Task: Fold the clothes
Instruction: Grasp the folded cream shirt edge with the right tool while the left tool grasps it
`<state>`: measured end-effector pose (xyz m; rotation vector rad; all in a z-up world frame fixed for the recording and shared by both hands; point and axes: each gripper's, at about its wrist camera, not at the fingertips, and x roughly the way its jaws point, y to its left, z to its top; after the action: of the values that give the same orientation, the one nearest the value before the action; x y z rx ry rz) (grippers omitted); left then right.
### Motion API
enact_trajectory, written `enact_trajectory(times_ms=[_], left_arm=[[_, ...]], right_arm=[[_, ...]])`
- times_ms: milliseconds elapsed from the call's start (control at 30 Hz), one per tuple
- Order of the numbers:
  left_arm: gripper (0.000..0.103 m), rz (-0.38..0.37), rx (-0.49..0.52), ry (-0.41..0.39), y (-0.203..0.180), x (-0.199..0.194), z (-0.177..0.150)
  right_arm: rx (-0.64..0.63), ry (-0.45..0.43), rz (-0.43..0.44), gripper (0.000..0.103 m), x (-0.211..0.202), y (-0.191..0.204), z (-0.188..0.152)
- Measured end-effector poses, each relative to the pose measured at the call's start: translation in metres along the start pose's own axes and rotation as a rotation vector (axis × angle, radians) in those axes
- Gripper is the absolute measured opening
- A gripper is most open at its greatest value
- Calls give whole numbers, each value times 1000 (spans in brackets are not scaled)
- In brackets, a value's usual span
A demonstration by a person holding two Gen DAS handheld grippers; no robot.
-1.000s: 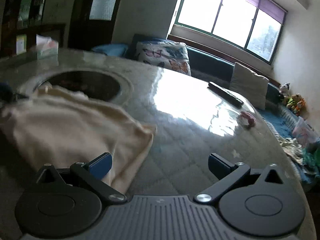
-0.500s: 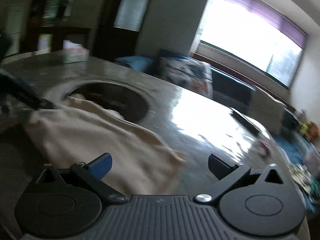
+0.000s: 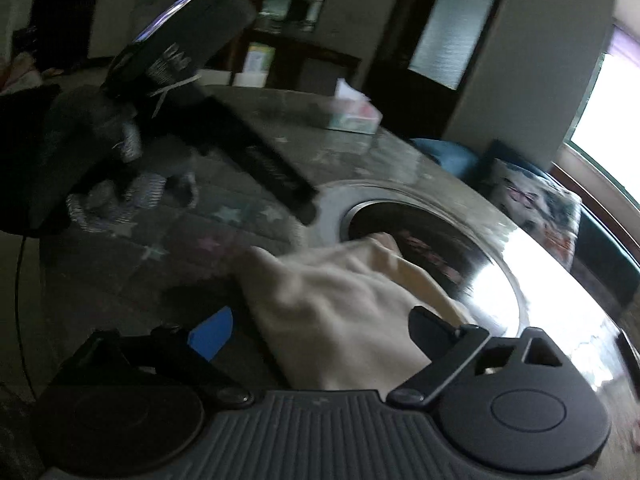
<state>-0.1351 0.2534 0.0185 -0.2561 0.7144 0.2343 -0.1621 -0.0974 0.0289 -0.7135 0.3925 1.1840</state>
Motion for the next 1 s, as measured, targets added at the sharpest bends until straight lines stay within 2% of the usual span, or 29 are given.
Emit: enact_trajectory(times_ms=[200, 233, 400, 500, 600, 767, 833, 900, 967, 1000], left_arm=[[103, -89, -79, 54, 3, 6, 4], [103, -99, -90, 61, 4, 7, 4], [103, -145, -129, 79, 3, 7, 7], [102, -168, -155, 91, 2, 7, 9], [100, -203, -199, 110, 0, 7, 9], [94, -285, -295, 160, -5, 10, 11], [90, -332, -356, 191, -5, 14, 11], [89, -382, -407, 219, -7, 19, 10], [85, -420, -445, 240, -9, 24, 10], [78, -434, -457, 249, -10, 27, 9]], right_arm=[[-83, 10, 28, 75, 17, 22, 11], [-95, 13, 22, 66, 19, 25, 12], [-129, 12, 3, 39, 25, 34, 13], [-97, -1, 6, 24, 21, 29, 14], [-50, -21, 13, 17, 13, 21, 13], [69, -73, 32, 15, -9, 1, 12], [103, -97, 33, 15, -18, -6, 11], [137, -116, 38, 15, -25, -12, 10], [157, -129, 40, 15, -31, -17, 7], [160, -132, 43, 15, -34, -18, 5]])
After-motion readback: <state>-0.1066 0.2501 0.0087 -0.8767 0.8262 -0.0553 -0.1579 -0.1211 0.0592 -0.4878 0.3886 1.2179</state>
